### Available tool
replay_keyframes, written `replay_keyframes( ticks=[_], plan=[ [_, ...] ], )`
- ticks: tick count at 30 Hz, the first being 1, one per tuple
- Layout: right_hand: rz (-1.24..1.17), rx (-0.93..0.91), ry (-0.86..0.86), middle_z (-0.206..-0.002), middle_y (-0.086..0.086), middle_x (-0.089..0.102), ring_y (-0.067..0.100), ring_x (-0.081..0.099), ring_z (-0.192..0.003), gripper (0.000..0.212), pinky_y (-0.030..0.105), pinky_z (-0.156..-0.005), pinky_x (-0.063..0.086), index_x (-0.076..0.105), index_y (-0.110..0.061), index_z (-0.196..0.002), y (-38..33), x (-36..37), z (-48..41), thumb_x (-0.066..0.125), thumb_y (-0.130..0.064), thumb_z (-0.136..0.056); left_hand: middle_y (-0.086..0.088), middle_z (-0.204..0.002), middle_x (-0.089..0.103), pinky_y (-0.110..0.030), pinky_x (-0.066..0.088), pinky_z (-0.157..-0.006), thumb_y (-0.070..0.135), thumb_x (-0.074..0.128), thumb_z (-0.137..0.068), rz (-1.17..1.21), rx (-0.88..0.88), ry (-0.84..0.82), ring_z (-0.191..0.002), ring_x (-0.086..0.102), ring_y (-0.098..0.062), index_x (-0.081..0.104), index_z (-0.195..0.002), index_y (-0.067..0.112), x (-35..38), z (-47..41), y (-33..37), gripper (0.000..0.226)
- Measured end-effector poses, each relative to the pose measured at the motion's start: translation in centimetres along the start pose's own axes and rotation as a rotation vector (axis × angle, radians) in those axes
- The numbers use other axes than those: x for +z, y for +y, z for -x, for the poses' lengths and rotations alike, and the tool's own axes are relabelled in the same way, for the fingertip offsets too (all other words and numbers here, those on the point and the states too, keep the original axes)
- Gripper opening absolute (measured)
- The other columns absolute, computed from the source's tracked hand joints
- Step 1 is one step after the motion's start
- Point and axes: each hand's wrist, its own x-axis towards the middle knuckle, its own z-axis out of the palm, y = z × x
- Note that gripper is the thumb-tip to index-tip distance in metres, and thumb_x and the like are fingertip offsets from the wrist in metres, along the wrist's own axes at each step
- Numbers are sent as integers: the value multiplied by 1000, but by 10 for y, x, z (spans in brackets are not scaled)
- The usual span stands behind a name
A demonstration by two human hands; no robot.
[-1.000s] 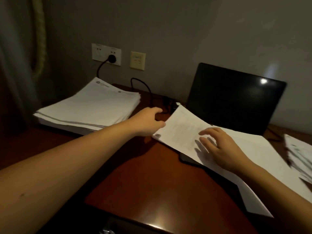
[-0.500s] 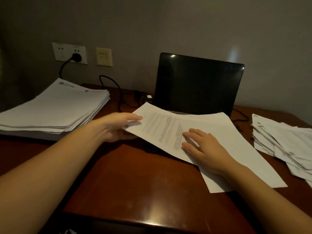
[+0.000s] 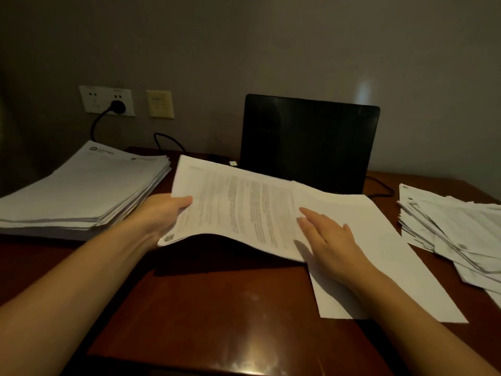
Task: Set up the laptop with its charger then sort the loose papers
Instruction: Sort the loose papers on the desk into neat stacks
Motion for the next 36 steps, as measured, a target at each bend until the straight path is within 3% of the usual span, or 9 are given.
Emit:
replay_keyframes(
  ticks=[8,14,18,20,24,27,29,32,36],
  plan=[
    [-522,138,46,-165,-3,24,18,25,-151,56,41,-124,15,19,-31,-159,-54,-3,-4,24,-51,-107,-9,-107,68,-33,55,-57,-1,48,-102,857,-28,326,-75,67,-19,60,-123,8,-5,30,-19,26],
    [-986,190,-44,-140,3,61,26,47,-138,71,52,-120,23,46,-27,-147,-96,-17,-4,35,-70,-92,3,-90,71,-33,56,-69,11,46,-106,880,76,219,-78,71,-13,61,-97,22,20,73,-9,20],
    [-1138,117,82,-116,2,73,20,71,-106,23,44,-93,57,62,-19,-123,-109,-33,-5,57,-21,-101,-1,-98,74,-31,58,-69,12,51,-104,753,155,106,-87,73,-17,62,-102,20,31,95,-8,14],
    [-1112,145,154,-116,2,72,21,72,-100,27,37,-76,62,63,-20,-114,-103,-43,-5,55,0,-98,0,-102,75,-34,60,-76,12,53,-103,716,195,36,-92,74,-16,63,-111,22,31,98,-8,16],
    [-1072,208,225,-113,2,72,24,73,-96,27,38,-68,62,62,-24,-109,-72,-66,5,55,0,-98,-4,-128,66,-40,56,-94,16,57,-101,663,245,56,-111,67,-19,46,-143,24,23,91,-3,44],
    [-1016,304,233,-107,-1,71,21,74,-90,33,35,-61,63,56,-24,-125,-44,-74,18,58,-4,-98,0,-158,36,-35,41,-104,20,58,-100,389,373,119,-140,41,-19,24,-157,33,28,85,-2,67],
    [-941,353,216,-108,-1,70,19,73,-88,44,30,-56,61,51,-22,-136,-27,-72,24,61,-5,-97,7,-162,26,-39,32,-116,26,56,-101,60,622,97,-148,24,-13,32,-154,32,38,81,-8,59],
    [-600,349,166,-100,-1,70,14,72,-80,62,27,-53,58,39,-24,-148,-6,-63,31,66,-11,-94,17,-162,22,-52,5,-124,53,43,-98,-619,914,-191,-152,-2,-6,43,-146,40,60,78,-21,50],
    [-181,339,185,-88,0,68,15,68,-72,64,29,-58,58,35,-22,-152,11,-62,39,66,-29,-96,18,-165,14,-55,-9,-122,63,29,-101,-1158,912,-392,-153,-11,-11,37,-148,48,79,78,-28,50]
  ],
)
